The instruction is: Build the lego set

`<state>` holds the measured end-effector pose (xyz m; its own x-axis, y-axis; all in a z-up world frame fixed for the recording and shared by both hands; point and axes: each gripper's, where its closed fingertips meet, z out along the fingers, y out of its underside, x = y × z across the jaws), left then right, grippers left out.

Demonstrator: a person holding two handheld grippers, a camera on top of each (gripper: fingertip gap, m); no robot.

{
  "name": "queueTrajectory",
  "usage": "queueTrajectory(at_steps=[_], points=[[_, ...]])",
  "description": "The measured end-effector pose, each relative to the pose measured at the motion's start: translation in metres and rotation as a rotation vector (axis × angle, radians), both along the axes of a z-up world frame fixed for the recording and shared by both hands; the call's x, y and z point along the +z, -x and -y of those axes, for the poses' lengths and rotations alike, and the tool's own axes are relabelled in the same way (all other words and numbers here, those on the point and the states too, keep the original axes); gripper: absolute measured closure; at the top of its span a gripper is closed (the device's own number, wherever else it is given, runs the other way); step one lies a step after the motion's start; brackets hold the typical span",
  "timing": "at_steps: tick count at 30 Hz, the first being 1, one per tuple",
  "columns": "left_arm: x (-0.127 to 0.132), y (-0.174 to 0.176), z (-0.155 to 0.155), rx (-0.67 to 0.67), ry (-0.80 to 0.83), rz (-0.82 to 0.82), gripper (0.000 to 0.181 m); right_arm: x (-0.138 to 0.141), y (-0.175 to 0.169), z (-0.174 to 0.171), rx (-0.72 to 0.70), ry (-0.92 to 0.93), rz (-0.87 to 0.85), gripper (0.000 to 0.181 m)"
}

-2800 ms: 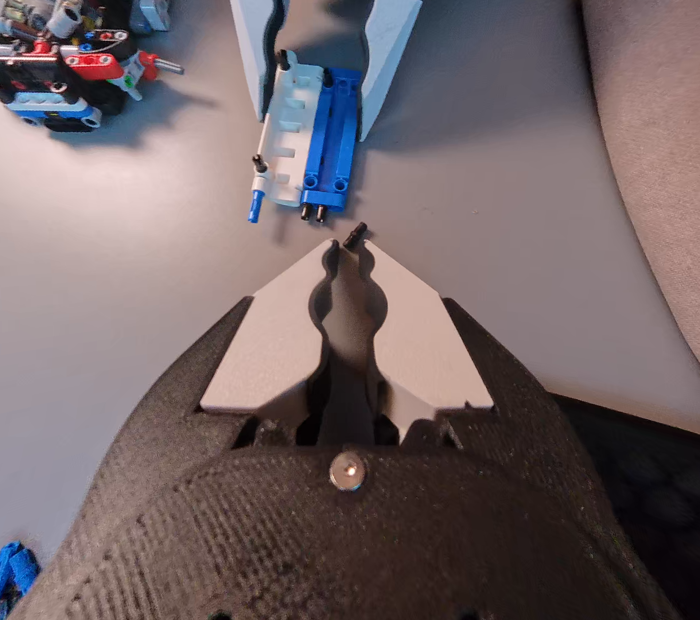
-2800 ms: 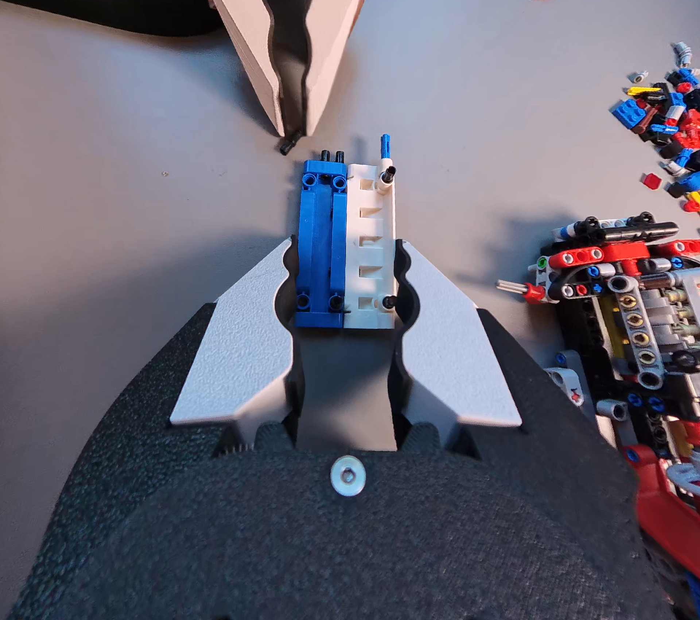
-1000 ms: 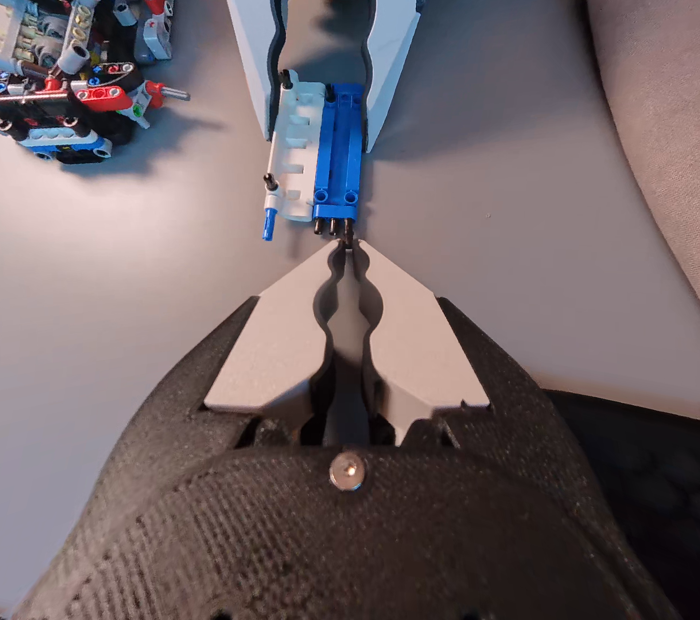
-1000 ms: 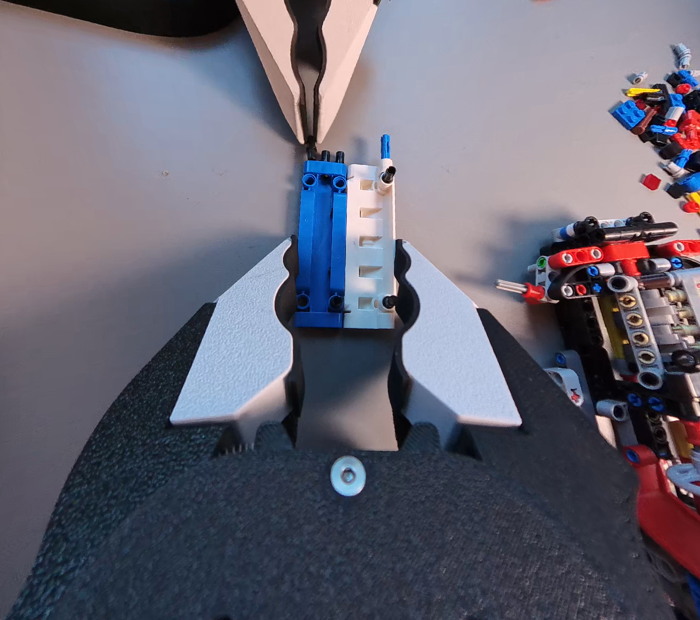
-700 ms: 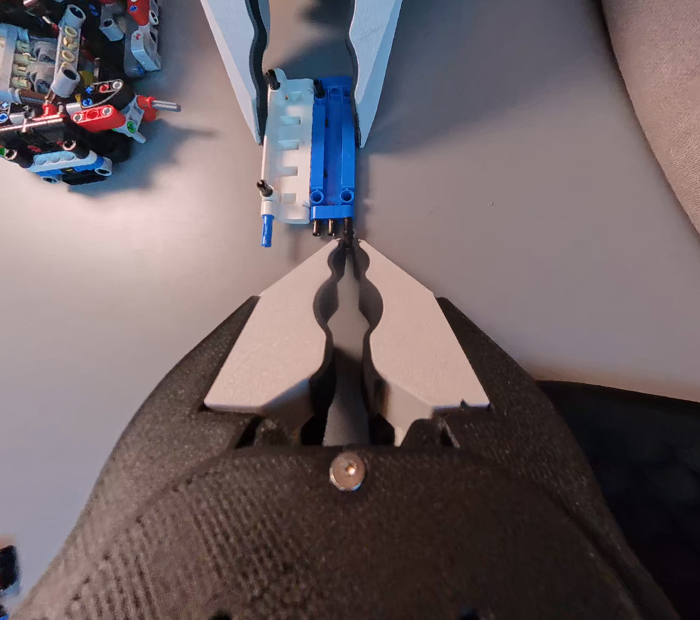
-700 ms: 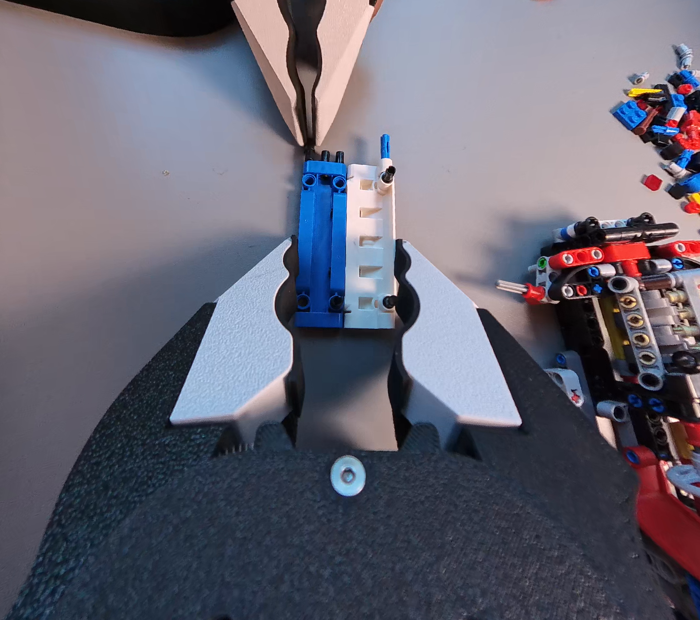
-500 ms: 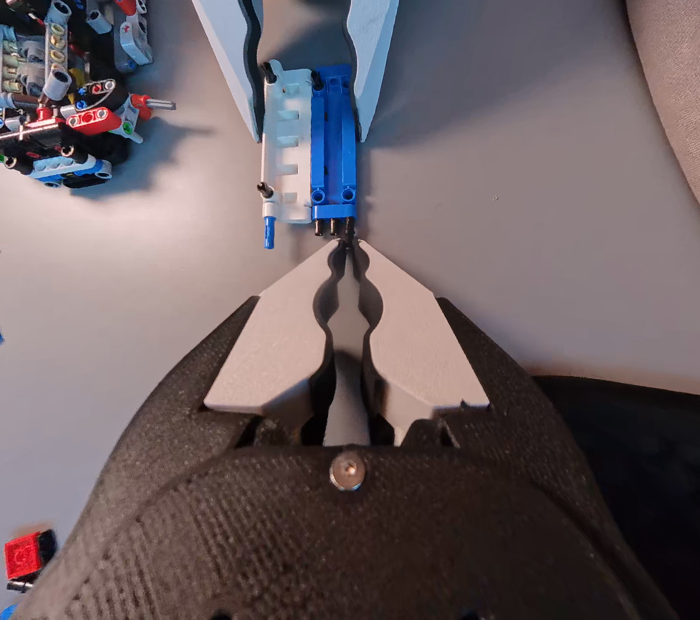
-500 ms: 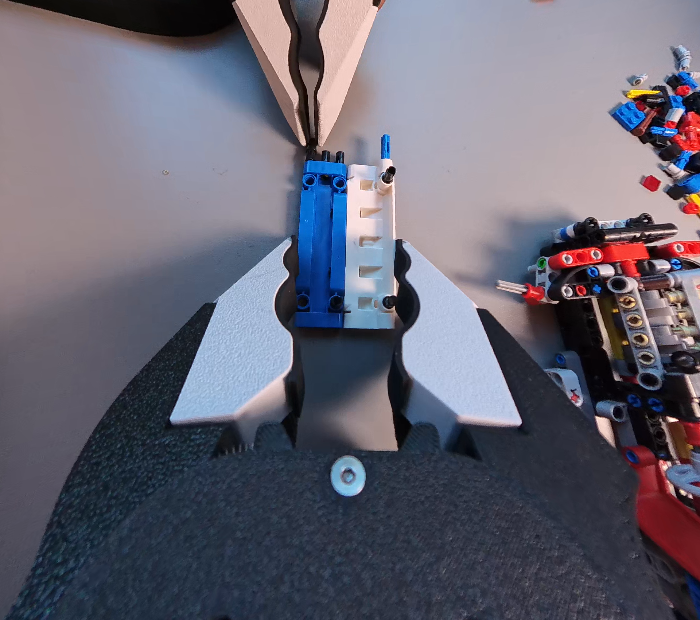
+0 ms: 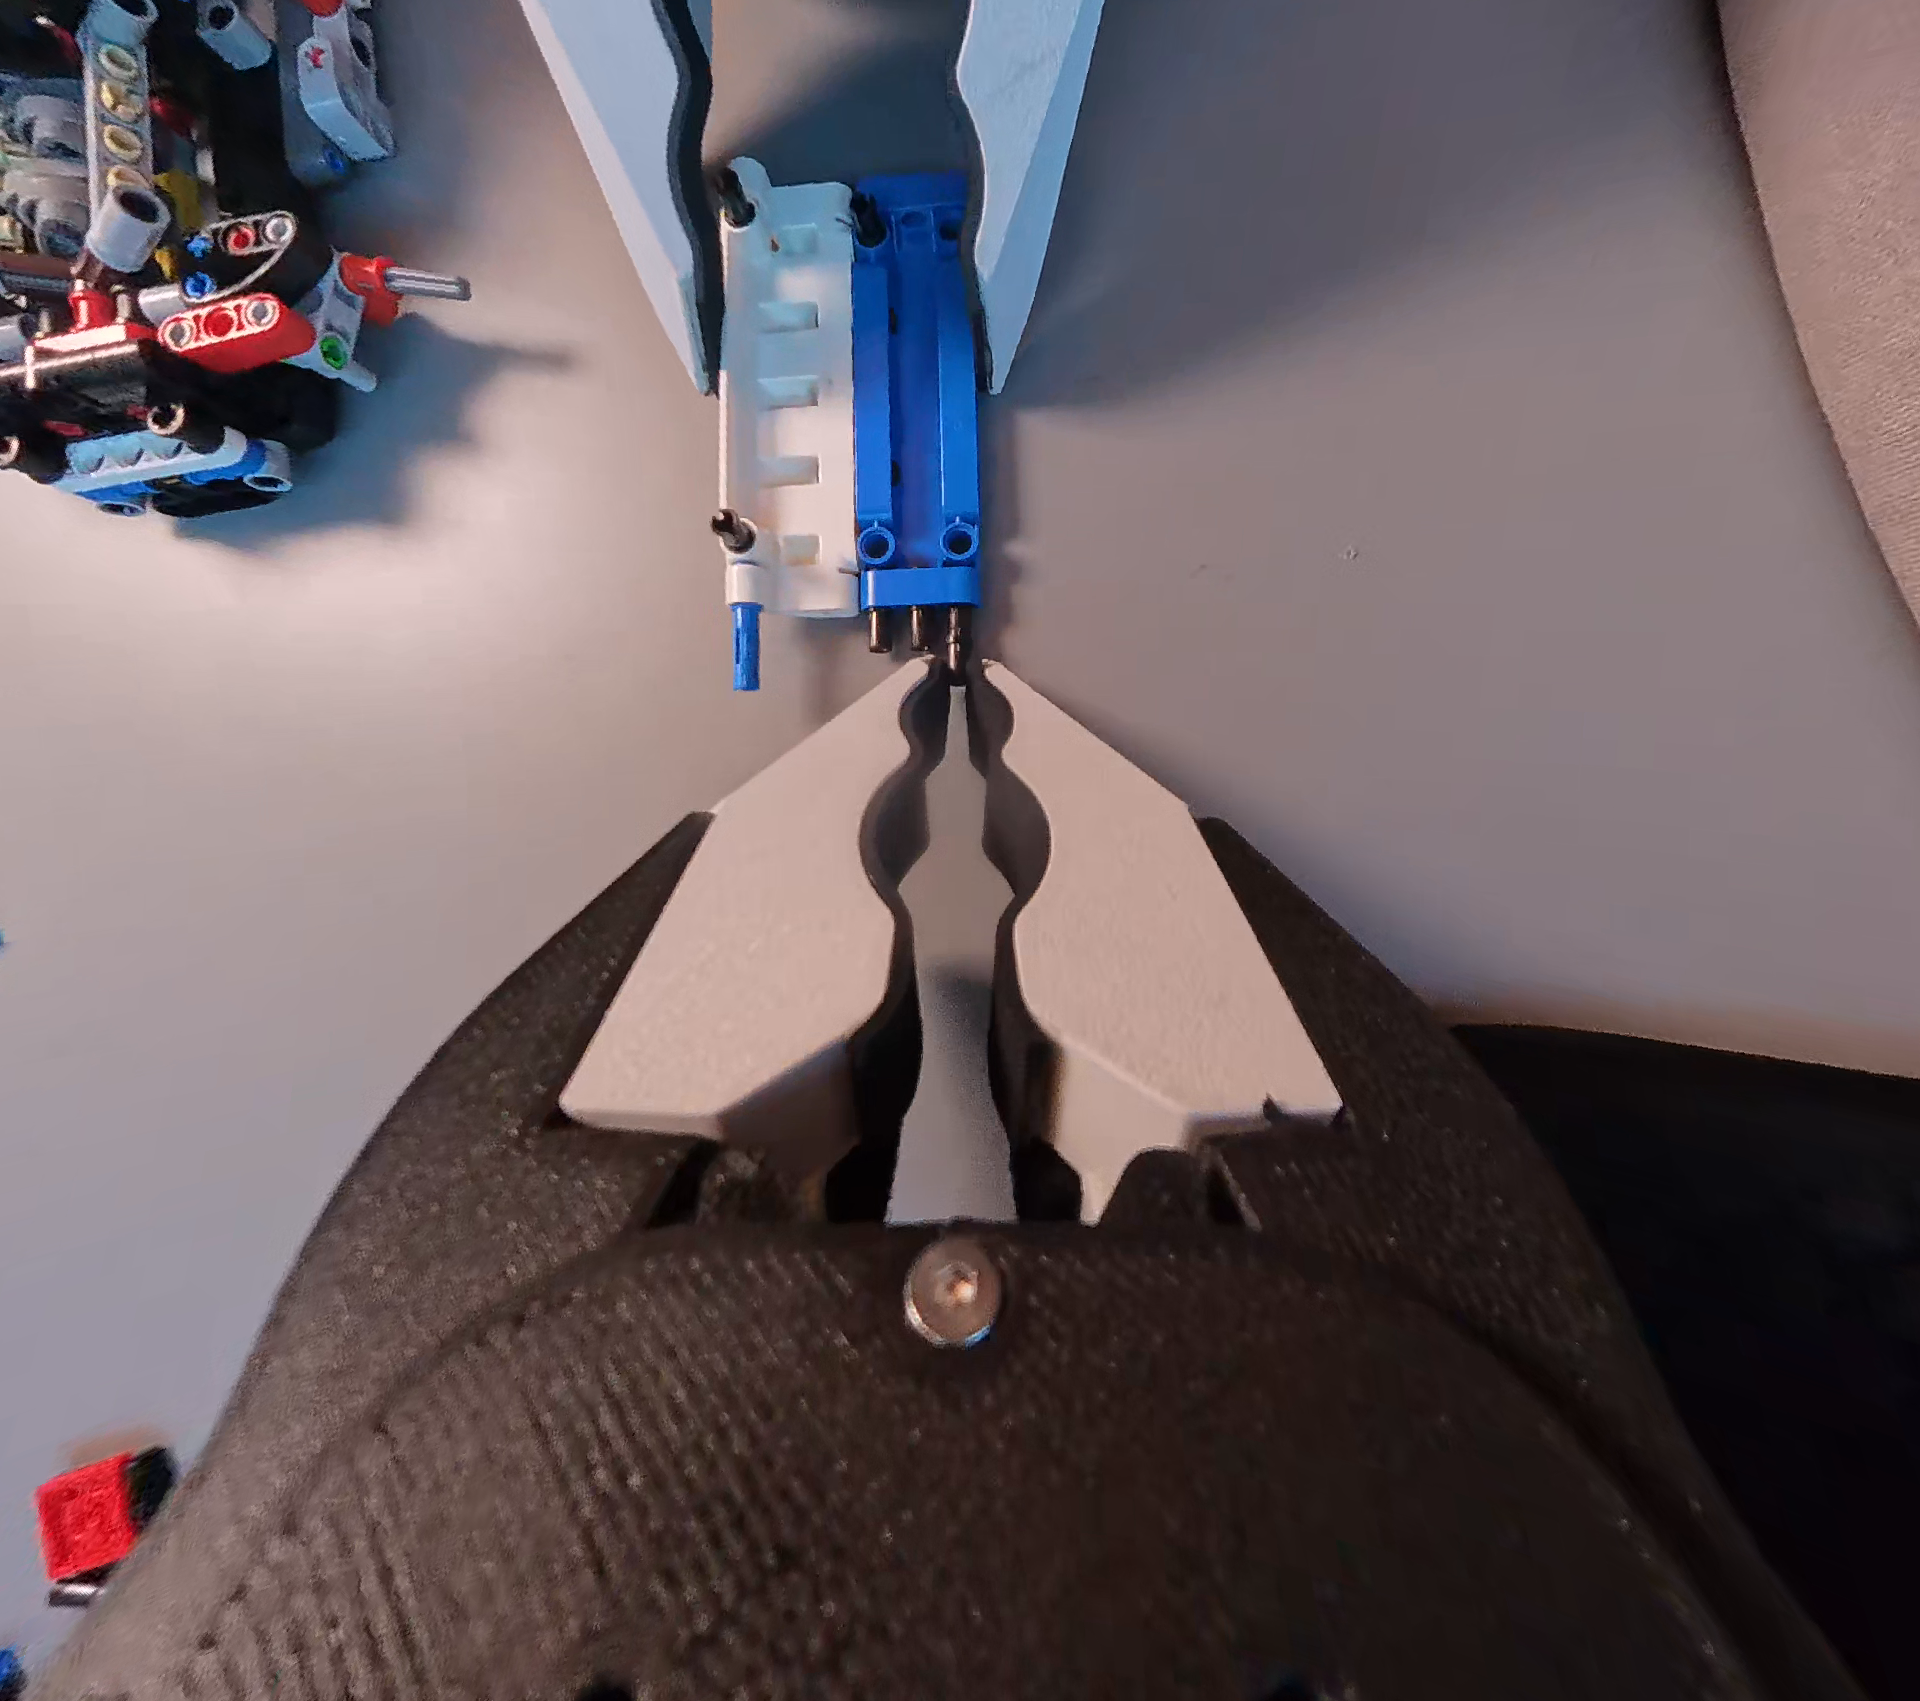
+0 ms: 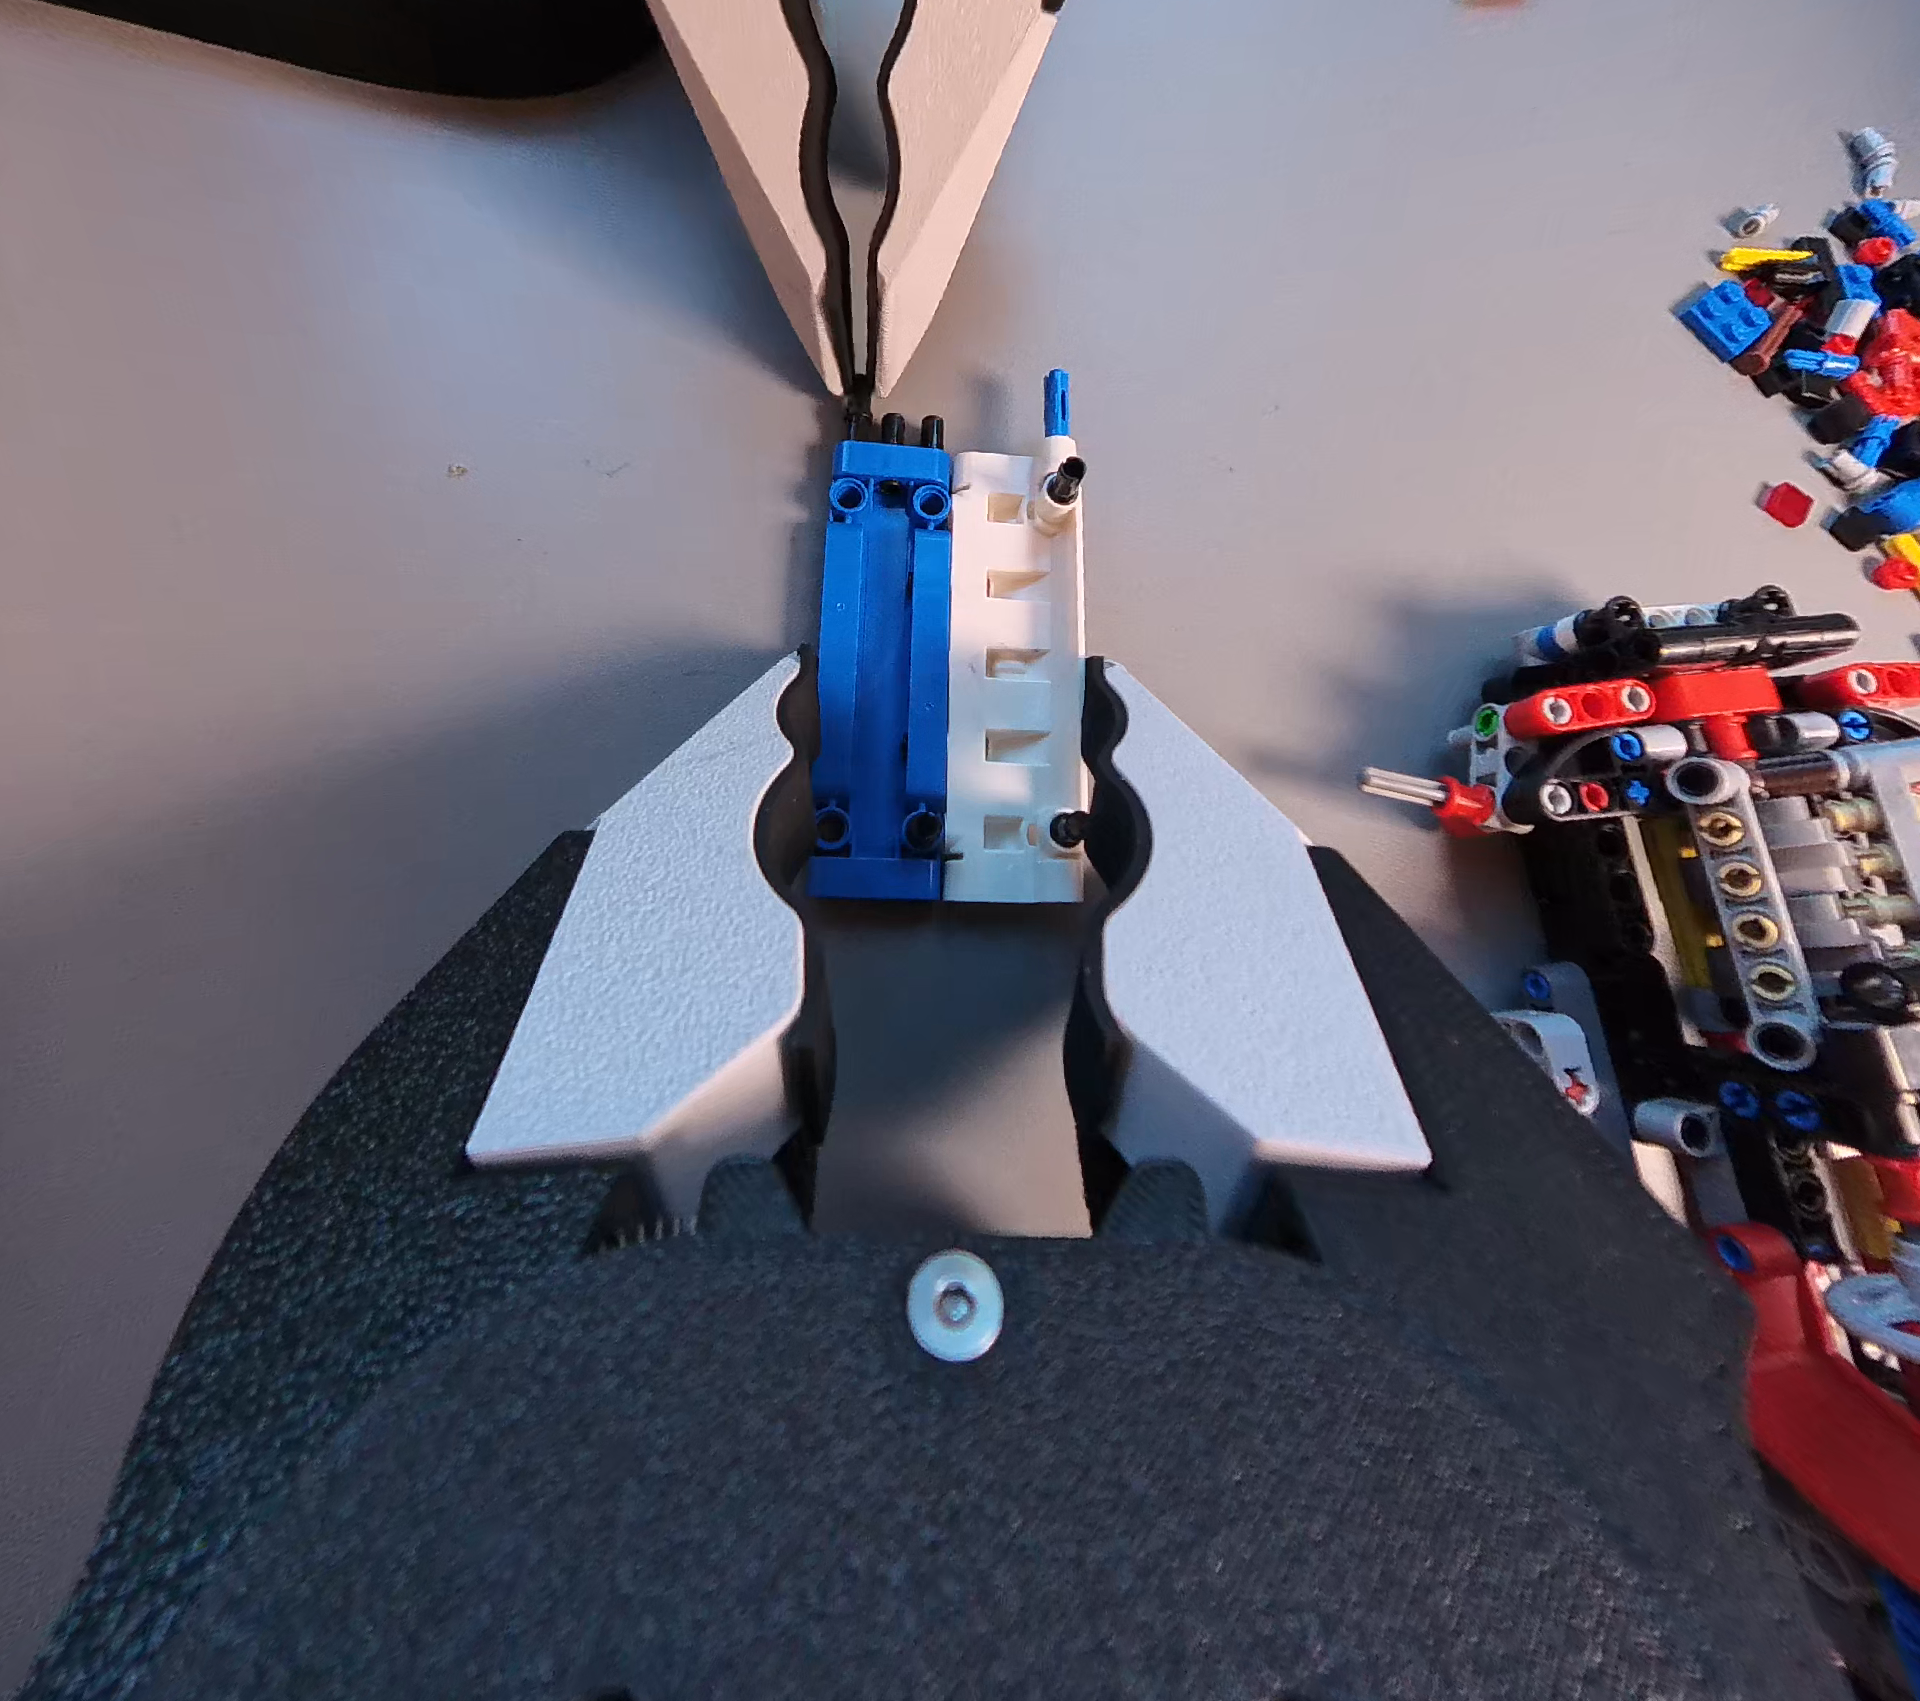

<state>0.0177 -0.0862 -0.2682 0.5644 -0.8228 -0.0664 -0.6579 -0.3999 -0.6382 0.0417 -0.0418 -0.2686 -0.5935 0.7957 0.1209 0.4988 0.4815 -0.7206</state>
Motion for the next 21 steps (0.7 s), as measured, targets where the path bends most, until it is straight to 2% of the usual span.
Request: queueTrajectory(at_steps=[4, 9, 15, 21], points=[[0.009, -0.006, -0.001, 0.023, -0.036, 0.138, 0.181, 0.0, 0.0, 0.0, -0.001, 0.002, 0.001, 0.132], [-0.002, -0.001, 0.003, 0.039, -0.034, 0.123, 0.18, 0.0, 0.0, 0.0, 0.002, 0.002, -0.001, 0.132], [-0.002, -0.002, 0.002, 0.028, -0.052, 0.12, 0.18, 0.0, 0.0, 0.001, 0.004, 0.005, -0.001, 0.132], [0.001, -0.004, 0.002, -0.004, -0.148, 0.129, 0.181, 0.0, -0.001, 0.001, 0.009, 0.013, 0.002, 0.132]])
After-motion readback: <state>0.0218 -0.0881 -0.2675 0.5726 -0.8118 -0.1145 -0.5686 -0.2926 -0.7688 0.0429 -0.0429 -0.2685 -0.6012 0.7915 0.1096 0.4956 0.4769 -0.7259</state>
